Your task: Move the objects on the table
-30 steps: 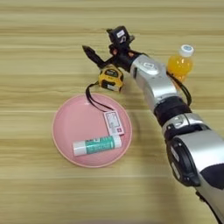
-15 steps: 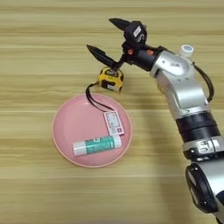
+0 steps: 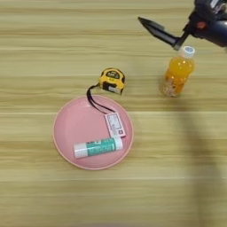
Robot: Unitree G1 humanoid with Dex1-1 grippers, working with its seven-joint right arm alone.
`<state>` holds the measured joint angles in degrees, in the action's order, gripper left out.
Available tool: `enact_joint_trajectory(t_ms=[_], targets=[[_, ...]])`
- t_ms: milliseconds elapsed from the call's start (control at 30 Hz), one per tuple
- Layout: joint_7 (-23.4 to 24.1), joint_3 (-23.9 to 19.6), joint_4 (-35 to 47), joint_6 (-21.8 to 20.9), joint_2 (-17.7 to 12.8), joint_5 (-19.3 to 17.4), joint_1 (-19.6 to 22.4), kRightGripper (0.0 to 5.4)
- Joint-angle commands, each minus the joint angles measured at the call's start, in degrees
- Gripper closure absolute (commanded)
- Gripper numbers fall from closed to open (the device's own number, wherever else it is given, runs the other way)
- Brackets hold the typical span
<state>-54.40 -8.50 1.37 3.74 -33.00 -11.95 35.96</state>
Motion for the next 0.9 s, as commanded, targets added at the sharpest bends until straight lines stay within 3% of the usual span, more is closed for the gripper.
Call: enact_joint_trajectory(t_ms=[33,233,467,900], targets=[[-1.99,-4.68,-7.17,-3.93,-7.32,-1.60,4.28,0.04],[-6.61,-5.91,-21.71,-7.77,-9.93,-2.97,6.37,0.04],[-9.29,-4.52,-36.05,-11.14,-9.32,-1.99,9.24,0.04],[-6.79,-0.33,-51.10,-15.60,-5.66,3.01,13.45,0.04]])
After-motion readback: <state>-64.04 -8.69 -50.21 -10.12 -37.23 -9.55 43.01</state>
